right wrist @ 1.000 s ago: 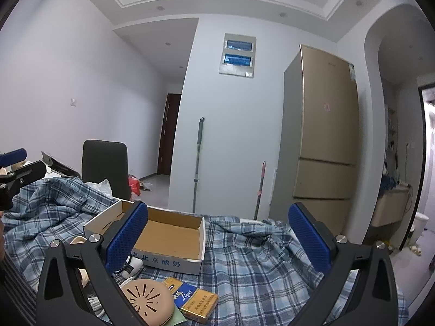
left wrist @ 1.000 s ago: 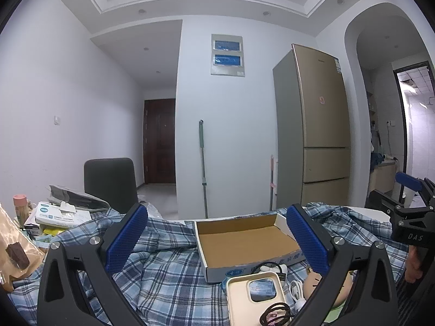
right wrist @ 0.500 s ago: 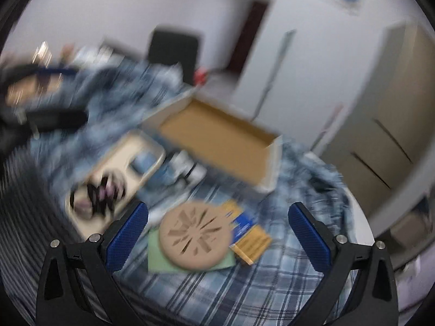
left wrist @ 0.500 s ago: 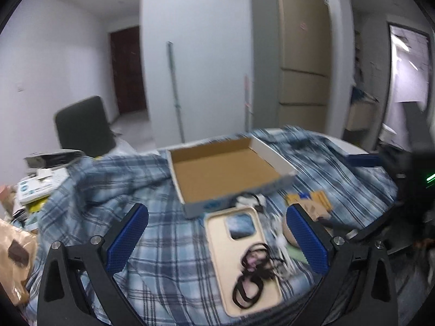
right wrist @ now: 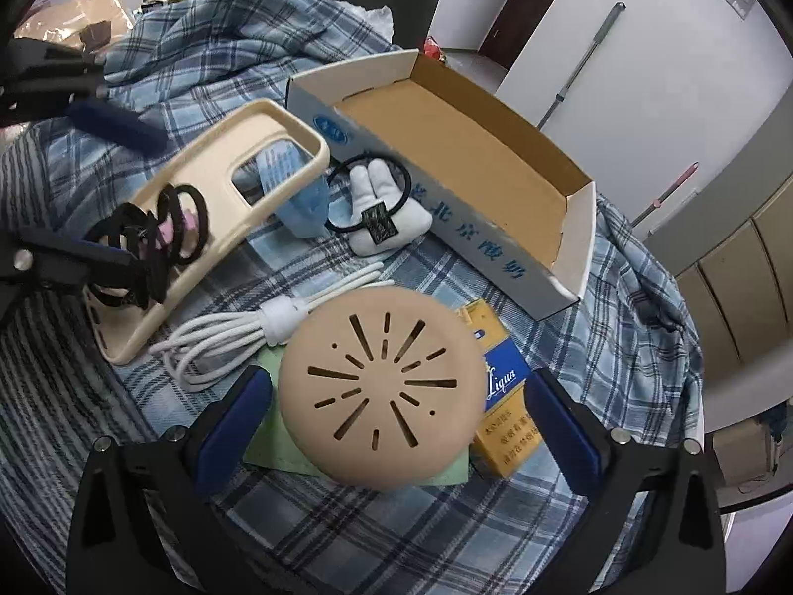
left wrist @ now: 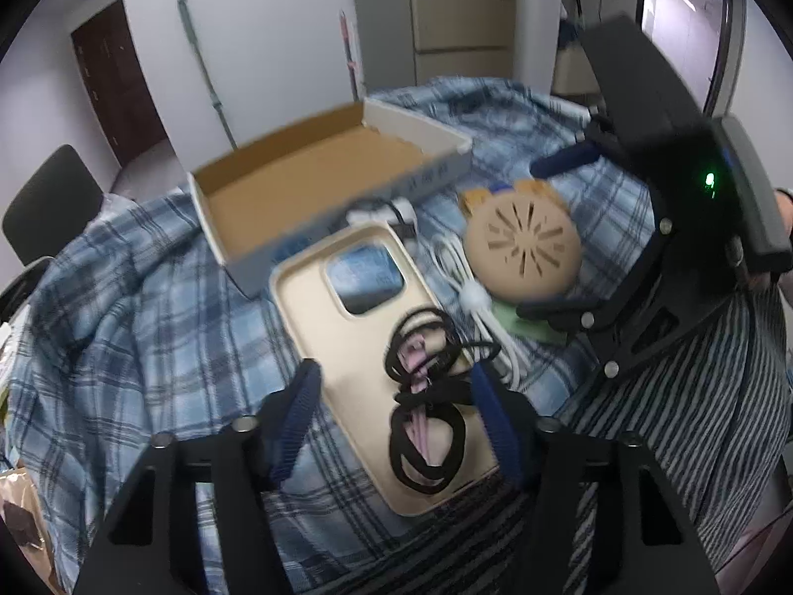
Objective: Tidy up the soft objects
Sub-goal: 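Grasp the black hair ties with the left gripper while the right gripper grasps the tan round lid, then lower the hair ties and tan lid into the cardboard box and open both grippers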
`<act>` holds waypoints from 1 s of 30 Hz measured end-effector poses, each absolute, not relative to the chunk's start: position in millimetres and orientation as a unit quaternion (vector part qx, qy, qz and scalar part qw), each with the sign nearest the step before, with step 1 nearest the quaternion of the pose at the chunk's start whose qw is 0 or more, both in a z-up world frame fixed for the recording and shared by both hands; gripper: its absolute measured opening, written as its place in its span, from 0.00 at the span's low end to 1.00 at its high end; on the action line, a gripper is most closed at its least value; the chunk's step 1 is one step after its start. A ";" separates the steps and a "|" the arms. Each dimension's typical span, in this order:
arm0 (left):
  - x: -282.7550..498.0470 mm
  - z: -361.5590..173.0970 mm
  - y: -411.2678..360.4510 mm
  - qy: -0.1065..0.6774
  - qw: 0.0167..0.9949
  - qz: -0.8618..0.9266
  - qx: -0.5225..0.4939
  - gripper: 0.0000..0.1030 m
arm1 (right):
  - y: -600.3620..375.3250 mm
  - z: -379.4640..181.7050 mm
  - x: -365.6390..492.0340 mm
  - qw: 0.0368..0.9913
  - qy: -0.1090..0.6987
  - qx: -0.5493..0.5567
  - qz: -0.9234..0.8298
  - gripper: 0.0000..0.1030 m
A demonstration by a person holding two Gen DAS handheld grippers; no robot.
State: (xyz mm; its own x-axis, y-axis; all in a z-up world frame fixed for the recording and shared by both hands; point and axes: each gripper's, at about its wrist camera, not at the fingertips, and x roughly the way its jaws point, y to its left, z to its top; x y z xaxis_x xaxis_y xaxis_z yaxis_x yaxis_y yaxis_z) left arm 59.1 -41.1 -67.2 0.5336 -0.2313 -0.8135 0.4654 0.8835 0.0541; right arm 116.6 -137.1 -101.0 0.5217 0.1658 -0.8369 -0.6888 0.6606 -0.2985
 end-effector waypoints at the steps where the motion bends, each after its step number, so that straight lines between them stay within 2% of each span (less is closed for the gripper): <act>1: 60.4 -72.8 -43.8 0.448 0.860 -0.205 0.136 0.47 | -138.4 -103.1 118.2 0.812 0.416 -0.313 0.265 0.90; 4: 63.2 -80.0 -46.3 0.457 0.853 -0.209 0.139 0.39 | -142.6 -105.6 128.6 0.811 0.432 -0.278 0.280 0.84; 5: 63.1 -79.9 -46.7 0.456 0.854 -0.210 0.138 0.25 | -143.2 -105.6 129.5 0.811 0.435 -0.269 0.284 0.78; 6: 63.1 -79.0 -46.5 0.458 0.852 -0.216 0.134 0.15 | -144.6 -105.4 129.5 0.812 0.436 -0.261 0.288 0.77; 7: 63.4 -79.2 -46.3 0.463 0.848 -0.223 0.128 0.12 | -146.0 -104.7 128.6 0.815 0.433 -0.257 0.287 0.76; 10: 62.3 -74.2 -45.0 0.456 0.854 -0.216 0.125 0.11 | -147.8 -100.7 123.3 0.828 0.413 -0.257 0.278 0.73; 18: 54.7 -41.7 -33.4 0.409 0.885 -0.204 0.091 0.10 | -169.5 -62.5 103.4 0.877 0.360 -0.185 0.261 0.73; 30: 54.7 59.5 -24.0 0.317 0.939 -0.121 0.064 0.11 | -177.9 42.7 107.2 0.940 0.248 -0.089 0.216 0.73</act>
